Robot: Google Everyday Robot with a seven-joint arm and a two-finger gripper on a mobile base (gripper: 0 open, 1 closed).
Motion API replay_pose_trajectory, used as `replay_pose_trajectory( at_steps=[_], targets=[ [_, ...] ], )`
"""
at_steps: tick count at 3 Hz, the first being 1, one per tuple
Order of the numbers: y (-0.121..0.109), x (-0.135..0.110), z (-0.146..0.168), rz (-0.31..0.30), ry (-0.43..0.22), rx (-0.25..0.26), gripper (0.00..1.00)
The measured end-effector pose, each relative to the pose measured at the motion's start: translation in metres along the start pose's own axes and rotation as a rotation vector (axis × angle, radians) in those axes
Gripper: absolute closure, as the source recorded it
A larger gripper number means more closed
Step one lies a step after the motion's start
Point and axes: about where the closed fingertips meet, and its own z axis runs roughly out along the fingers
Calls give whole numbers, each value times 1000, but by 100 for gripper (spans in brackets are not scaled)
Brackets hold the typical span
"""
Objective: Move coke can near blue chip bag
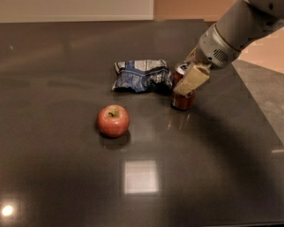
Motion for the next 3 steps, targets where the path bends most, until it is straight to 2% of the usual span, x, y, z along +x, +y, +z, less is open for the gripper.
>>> replay_pose_trajectory(
  at_steps=[2, 3],
  targets=[
    [-24, 4, 0, 56, -38, -1, 14],
    [-24, 3, 1, 53, -37, -3, 0]
  ],
)
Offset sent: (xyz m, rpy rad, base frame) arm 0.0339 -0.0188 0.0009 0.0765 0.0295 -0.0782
